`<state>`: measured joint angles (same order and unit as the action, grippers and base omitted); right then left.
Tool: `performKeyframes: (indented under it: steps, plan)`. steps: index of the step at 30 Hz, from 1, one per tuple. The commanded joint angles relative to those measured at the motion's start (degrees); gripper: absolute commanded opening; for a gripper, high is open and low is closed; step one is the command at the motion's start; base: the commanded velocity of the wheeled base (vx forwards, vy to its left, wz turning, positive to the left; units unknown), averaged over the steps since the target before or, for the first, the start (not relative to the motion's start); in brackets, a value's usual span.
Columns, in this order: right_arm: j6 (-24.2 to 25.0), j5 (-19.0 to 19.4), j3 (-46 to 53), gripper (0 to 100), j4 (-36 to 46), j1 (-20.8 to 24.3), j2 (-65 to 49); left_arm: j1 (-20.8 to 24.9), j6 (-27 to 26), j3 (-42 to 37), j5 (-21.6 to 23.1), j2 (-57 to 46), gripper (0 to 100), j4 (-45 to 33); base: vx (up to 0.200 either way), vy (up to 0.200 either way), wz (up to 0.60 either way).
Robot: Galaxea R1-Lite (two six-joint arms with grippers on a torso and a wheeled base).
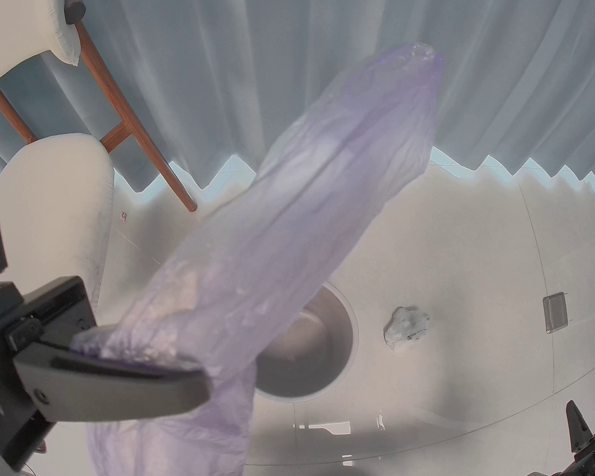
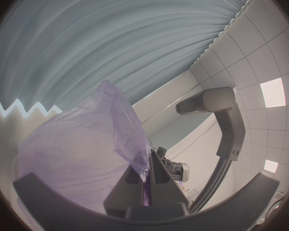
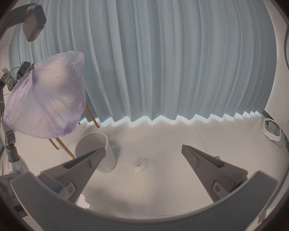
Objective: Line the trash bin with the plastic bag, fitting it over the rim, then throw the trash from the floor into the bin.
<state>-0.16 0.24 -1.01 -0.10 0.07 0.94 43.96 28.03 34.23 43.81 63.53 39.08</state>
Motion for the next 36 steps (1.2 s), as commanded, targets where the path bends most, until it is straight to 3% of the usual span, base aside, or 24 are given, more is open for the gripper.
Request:
performKeyframes:
  steps: [1, 5, 11, 20, 36]
  plan:
    - [0.0, 0.0, 1.0, 100, 0.0, 0.0, -0.9, -1.7, 0.8, -2.8, 0.3, 5.8, 0, 3.5, 0.000, 0.000, 0.00]
    - [0.0, 0.0, 1.0, 100, 0.0, 0.0, -0.9, -4.3, -0.3, -3.8, 0.2, 9.8, 0, 5.7, 0.000, 0.000, 0.00]
    - [0.0, 0.0, 1.0, 100, -0.1, 0.0, -0.9, -13.3, -9.9, -5.6, 0.3, 16.5, 0, 10.3, 0.000, 0.000, 0.00]
    - [0.0, 0.0, 1.0, 100, 0.0, 0.0, -0.9, -16.9, -11.0, -6.2, 0.4, 18.8, 0, 14.6, 0.000, 0.000, 0.00]
    - [0.0, 0.0, 1.0, 100, 0.0, 0.0, -0.9, -18.8, -11.1, -4.5, 0.0, 18.5, 0, 19.3, 0.000, 0.000, 0.00]
